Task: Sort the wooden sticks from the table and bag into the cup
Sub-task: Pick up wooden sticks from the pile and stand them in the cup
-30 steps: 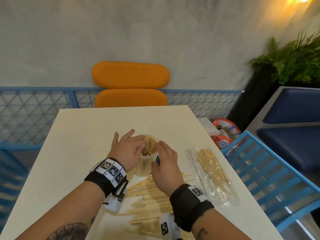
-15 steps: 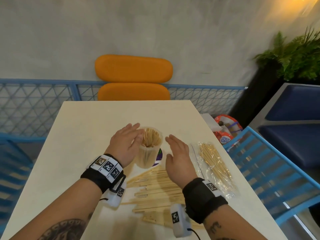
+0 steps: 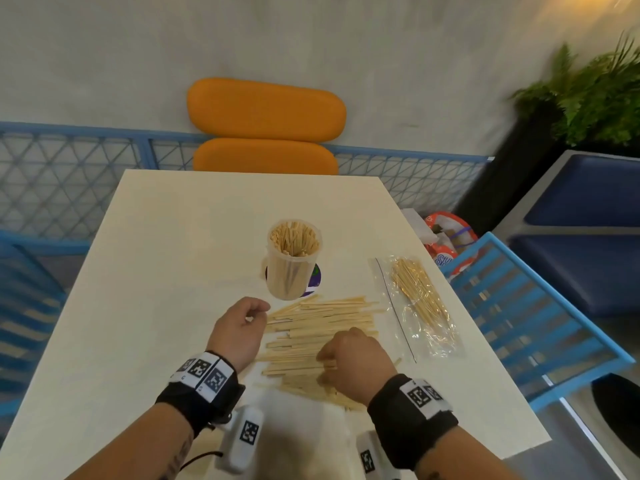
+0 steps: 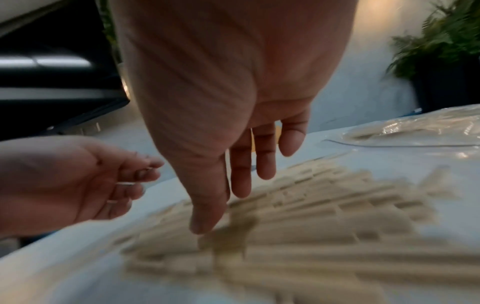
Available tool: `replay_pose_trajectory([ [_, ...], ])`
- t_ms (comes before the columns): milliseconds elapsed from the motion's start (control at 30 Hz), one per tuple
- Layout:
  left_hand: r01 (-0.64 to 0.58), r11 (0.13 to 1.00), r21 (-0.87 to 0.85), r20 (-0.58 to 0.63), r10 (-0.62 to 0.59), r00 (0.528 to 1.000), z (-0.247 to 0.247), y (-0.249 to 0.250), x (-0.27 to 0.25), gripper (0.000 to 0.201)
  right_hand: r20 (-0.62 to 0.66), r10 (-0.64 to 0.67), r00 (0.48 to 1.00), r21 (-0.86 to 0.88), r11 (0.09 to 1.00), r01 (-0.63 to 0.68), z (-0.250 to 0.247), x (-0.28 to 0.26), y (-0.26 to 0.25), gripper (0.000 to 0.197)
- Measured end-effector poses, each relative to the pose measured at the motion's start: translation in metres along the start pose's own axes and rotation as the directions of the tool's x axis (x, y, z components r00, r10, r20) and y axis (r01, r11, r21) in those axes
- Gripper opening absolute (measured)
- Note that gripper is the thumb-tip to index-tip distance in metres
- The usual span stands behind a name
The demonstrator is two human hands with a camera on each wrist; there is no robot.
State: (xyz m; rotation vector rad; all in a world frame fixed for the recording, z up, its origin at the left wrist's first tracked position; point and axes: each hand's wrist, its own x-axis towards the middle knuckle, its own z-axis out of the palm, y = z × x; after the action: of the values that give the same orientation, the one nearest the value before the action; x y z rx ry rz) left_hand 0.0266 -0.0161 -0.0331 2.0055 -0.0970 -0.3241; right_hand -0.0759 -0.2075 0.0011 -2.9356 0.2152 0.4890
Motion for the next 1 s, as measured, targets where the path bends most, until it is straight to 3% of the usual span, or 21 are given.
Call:
replay_pose_trajectory([
  [100,0.033,0.999,-0.04,0.021,-0.033,0.999,0.006,-0.006,-0.008,0.019,-0.015,-0.049,0.999,-0.092,0.995,0.048,0.013,-0.006,-0.003,0.033],
  [367,0.056,0.984,-0.171,-0.005,-0.058,0.998,0.002,-0.005,-0.02,0.019,-0.103,-0.032,0.994,-0.039,0.999,0.028,0.022,-0.003,-0.003,0.026],
  [467,0.05,0.974,-0.223,-0.052,-0.063,0.997,-0.005,-0.002,-0.021,0.017,-0.136,0.027,0.99,0.06,0.998,-0.019,0.013,-0.003,-0.003,0.028],
  [533,0.055,0.967,-0.248,-0.056,-0.07,0.996,-0.007,0.002,-0.021,0.017,-0.167,0.09,0.982,0.216,0.975,-0.053,0.003,-0.004,0.0,0.025],
  [667,0.115,0.929,-0.352,0.114,-0.079,0.99,0.007,0.024,-0.029,0.014,-0.187,0.236,0.954,0.641,0.765,-0.063,-0.019,-0.006,0.0,0.009],
  [800,0.205,0.881,-0.428,0.354,-0.045,0.934,0.036,0.042,-0.043,0.023,-0.201,0.295,0.934,0.804,0.594,-0.014,-0.023,-0.009,-0.011,0.015],
  [933,0.292,0.824,-0.486,0.379,-0.102,0.92,0.051,0.042,-0.045,0.029,-0.197,0.248,0.949,0.783,0.622,0.0,-0.012,-0.015,-0.01,0.014],
  [1000,0.312,0.787,-0.533,0.321,-0.153,0.934,0.049,0.039,-0.041,0.03,-0.208,0.214,0.955,0.634,0.773,-0.035,-0.005,-0.018,-0.001,0.012],
])
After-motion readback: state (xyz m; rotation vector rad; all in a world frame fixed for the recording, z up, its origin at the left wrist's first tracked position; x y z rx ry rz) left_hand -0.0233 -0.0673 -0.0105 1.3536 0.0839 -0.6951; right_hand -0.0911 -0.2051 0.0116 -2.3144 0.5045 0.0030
